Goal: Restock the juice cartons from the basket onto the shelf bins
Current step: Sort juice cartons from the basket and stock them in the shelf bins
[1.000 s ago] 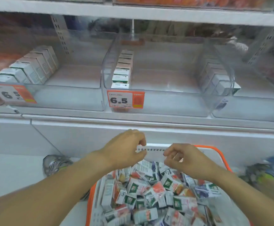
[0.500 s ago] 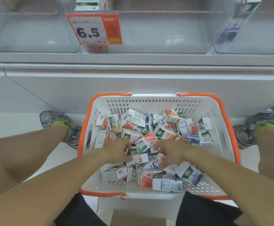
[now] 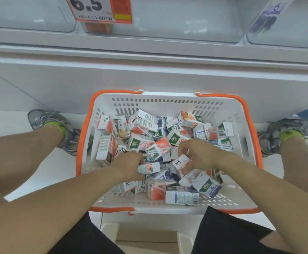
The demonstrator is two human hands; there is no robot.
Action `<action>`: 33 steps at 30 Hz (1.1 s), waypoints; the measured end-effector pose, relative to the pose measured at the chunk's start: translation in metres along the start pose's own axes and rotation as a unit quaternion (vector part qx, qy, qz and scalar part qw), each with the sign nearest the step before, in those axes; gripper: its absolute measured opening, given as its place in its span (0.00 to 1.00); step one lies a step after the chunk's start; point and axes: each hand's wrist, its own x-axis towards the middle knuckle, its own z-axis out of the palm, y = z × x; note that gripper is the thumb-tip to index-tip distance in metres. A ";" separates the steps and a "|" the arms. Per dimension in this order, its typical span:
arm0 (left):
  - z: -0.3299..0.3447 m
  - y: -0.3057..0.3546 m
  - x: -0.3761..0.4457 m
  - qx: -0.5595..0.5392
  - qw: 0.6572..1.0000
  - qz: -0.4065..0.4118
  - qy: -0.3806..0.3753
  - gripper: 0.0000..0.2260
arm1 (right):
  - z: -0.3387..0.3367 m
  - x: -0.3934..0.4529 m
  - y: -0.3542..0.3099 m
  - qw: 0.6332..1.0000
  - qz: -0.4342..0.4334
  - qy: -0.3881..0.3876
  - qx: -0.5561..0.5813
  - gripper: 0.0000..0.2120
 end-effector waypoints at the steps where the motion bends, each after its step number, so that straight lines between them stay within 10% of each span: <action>1: -0.001 0.000 0.000 -0.012 1.000 -0.002 0.002 0.22 | -0.002 -0.004 0.000 1.000 -0.006 0.011 0.011 0.26; 8: -0.016 -0.006 0.000 -0.089 0.996 -0.026 0.015 0.16 | -0.023 -0.024 0.002 0.977 0.022 0.154 0.144 0.23; 14: -0.050 -0.003 -0.009 -0.296 0.954 -0.044 -0.019 0.22 | -0.027 -0.028 0.001 0.954 0.101 0.133 0.251 0.22; 23: -0.102 0.012 -0.034 -0.753 0.655 0.029 -0.049 0.26 | -0.048 -0.042 -0.003 0.801 0.067 0.074 0.590 0.13; 28: -0.125 0.018 -0.049 -0.790 0.608 0.075 -0.015 0.37 | -0.053 -0.058 -0.026 0.726 -0.009 0.019 0.688 0.03; 33: -0.149 0.018 -0.072 -0.776 0.616 0.121 0.057 0.38 | -0.058 -0.079 -0.065 0.746 -0.098 -0.011 0.659 0.08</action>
